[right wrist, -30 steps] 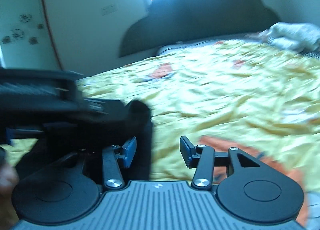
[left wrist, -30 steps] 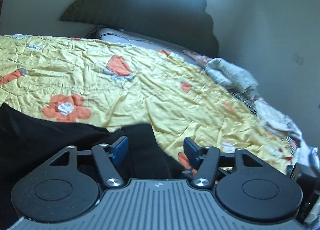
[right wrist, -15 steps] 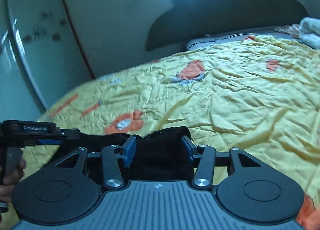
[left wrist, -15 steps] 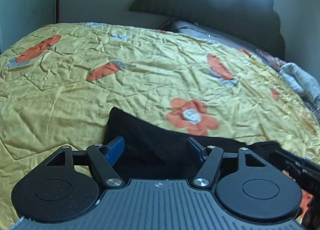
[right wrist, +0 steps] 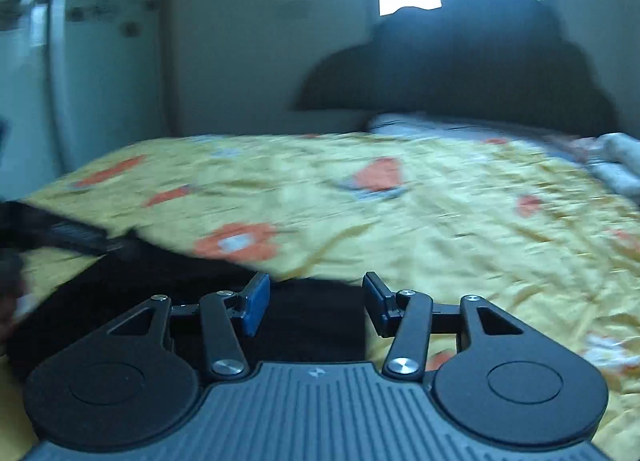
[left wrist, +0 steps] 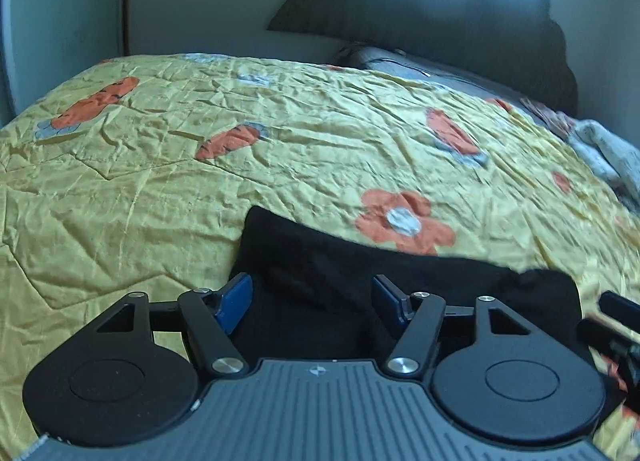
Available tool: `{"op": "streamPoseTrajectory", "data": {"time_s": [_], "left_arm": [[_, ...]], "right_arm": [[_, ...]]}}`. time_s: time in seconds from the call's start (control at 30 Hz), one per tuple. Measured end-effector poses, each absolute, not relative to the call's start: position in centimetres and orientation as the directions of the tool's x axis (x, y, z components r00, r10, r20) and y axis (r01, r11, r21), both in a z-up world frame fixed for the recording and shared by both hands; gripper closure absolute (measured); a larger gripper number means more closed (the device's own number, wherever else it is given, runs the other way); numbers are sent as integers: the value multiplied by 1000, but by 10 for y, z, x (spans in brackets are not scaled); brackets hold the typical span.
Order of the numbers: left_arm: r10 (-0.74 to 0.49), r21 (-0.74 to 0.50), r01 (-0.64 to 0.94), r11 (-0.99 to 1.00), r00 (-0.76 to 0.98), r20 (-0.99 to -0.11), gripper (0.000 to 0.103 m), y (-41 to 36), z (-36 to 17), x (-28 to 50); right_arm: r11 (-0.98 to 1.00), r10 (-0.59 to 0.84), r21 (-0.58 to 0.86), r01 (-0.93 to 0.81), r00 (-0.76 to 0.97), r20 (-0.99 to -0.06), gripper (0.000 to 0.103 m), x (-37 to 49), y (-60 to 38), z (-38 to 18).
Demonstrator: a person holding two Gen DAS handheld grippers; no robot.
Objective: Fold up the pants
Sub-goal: 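Open both grippers and release the folded trousers onto the quilt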
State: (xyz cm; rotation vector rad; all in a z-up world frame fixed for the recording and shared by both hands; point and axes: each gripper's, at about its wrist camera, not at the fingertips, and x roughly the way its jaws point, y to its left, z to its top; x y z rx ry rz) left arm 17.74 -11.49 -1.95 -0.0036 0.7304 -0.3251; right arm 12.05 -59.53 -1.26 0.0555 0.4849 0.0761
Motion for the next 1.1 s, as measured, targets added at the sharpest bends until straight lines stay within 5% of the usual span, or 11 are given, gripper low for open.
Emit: {"op": "streamPoseTrajectory", "data": {"time_s": [0.07,0.17,0.23,0.47,0.63,0.9,1.1], "left_arm": [[-289,-74,328,942,680,-674,34,-123,-28,172],[-253,-25,327,945,680,-688,35,-126,-39,170],[-271,-51,326,944,677,-685,36,-117,-33,166],[-345,-110,367,924,672,-655,30,-92,-19,129],[-326,36,452,891,695,-642,28,-105,-38,98],[-259,2,328,945,748,-610,0,-95,-56,98],[-293,-93,302,949,727,-621,0,-83,-60,105]], "right_arm": [[985,170,54,-165,850,-498,52,113,-580,-19],[989,77,-63,-137,819,-569,52,116,-568,-38],[997,32,-42,-68,821,-570,40,115,-576,-41],[994,100,96,-60,862,-497,40,87,-598,-28],[992,104,-5,-128,827,-553,39,85,-575,-40],[996,62,84,-19,838,-541,3,84,-587,-61],[983,79,183,24,840,-537,0,82,-601,-68]]}}
